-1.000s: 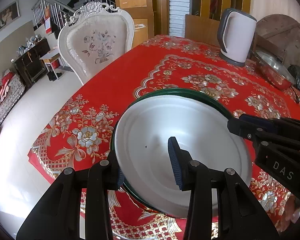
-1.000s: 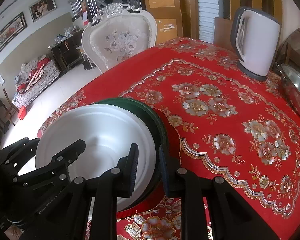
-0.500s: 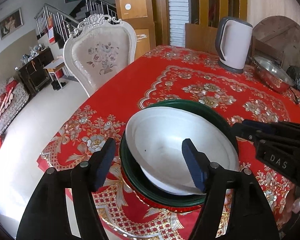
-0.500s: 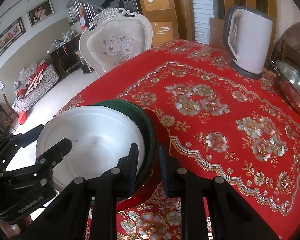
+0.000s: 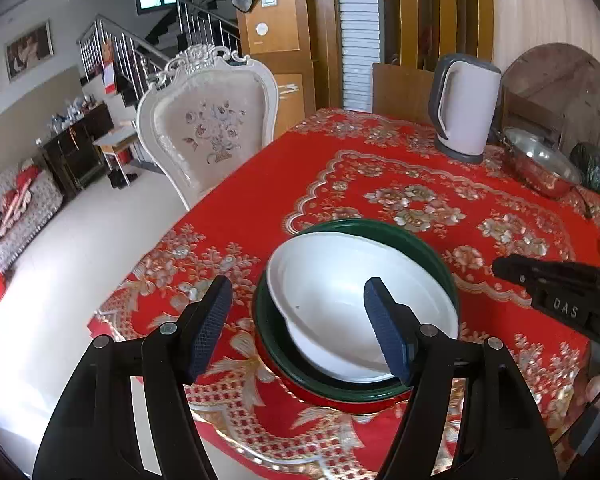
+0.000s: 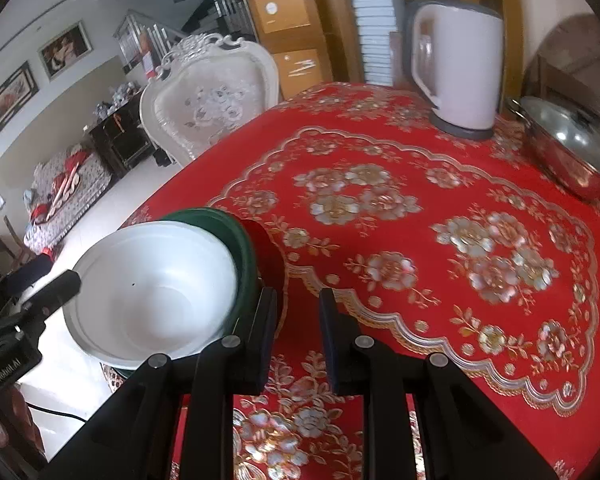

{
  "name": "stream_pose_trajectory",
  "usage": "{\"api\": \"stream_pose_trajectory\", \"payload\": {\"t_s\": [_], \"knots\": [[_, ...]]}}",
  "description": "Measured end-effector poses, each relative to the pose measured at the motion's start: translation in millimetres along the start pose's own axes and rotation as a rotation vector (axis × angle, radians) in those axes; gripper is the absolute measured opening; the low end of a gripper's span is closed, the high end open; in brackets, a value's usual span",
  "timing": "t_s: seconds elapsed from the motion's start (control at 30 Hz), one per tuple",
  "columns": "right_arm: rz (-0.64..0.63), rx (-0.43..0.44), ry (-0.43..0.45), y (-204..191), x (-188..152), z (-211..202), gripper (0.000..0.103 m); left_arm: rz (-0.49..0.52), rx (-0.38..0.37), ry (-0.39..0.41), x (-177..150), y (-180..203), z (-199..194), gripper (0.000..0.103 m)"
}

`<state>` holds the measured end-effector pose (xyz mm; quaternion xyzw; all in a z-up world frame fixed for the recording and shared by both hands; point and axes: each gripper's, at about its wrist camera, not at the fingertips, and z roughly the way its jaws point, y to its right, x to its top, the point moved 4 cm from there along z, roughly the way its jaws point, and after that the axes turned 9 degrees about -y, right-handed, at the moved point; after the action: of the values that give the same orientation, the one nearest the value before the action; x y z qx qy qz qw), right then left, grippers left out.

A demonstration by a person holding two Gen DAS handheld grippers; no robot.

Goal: Organize plates and bowls
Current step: 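Open both tools to release the white plate, then move both tools to the beige plastic bowl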

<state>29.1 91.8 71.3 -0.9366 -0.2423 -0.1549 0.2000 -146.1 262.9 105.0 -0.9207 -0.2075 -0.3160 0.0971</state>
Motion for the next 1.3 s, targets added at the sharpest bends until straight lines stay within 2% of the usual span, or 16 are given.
{"api": "stream_pose_trajectory", "payload": {"t_s": [0.17,0.3,0.43,0.5,0.53,0.57,0.7,0.87,1.03,1.13,1.3], "knots": [[0.032,-0.018,0.021,24,-12,-15,0.021,0.013,-0.092,0.024,3,25,-11,0.069],[0.119,-0.057,0.042,67,-26,-33,0.021,0.08,-0.17,0.018,4,72,-10,0.07],[0.223,-0.119,0.039,121,-48,-50,0.021,0.194,-0.259,-0.018,3,149,2,0.07],[0.281,-0.154,0.041,150,-61,-60,0.028,0.246,-0.305,-0.039,1,188,9,0.07],[0.319,-0.171,0.044,167,-70,-66,0.038,0.263,-0.321,-0.044,0,202,10,0.07],[0.351,-0.186,0.048,182,-77,-72,0.04,0.292,-0.345,-0.05,-1,225,13,0.07],[0.473,-0.253,0.072,240,-106,-99,0.041,0.387,-0.414,-0.079,-1,305,20,0.07],[0.626,-0.311,0.115,309,-140,-139,0.041,0.476,-0.46,-0.111,0,388,23,0.07],[0.749,-0.324,0.154,359,-160,-169,0.041,0.522,-0.509,-0.142,3,464,23,0.07],[0.8,-0.334,0.181,383,-168,-183,0.041,0.529,-0.53,-0.148,6,496,23,0.07],[0.902,-0.319,0.23,422,-180,-198,0.047,0.544,-0.558,-0.184,6,548,29,0.07]]}}
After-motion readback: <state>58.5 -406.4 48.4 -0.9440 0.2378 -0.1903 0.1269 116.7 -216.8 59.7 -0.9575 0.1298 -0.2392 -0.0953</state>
